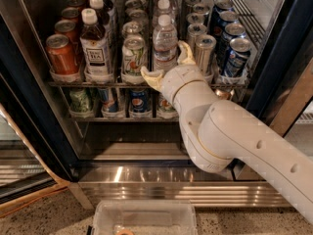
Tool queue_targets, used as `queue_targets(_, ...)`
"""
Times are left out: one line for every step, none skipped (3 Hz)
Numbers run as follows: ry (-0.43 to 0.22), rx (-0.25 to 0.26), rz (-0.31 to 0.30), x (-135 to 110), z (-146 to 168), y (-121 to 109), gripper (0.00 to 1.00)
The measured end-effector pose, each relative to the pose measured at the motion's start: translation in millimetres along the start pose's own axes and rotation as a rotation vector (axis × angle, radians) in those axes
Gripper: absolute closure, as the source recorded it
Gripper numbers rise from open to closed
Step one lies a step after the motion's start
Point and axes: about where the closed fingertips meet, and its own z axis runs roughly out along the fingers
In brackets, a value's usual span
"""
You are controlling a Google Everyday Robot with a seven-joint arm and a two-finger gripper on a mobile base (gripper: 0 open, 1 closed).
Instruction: Pick water bottle from top shelf of fridge
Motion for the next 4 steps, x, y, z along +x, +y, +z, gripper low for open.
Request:
queue_targets(-0.012,-0.005,-0.008,-2,13,0,0.33)
queue_targets(-0.022,-0.003,-0.014,-4,22,-1,0.34)
queue_targets(-0.026,0.008,-0.017,-3,29,-5,0.42)
queue_targets(-0.032,0.035,-0.021,-3,41,-14,0.57)
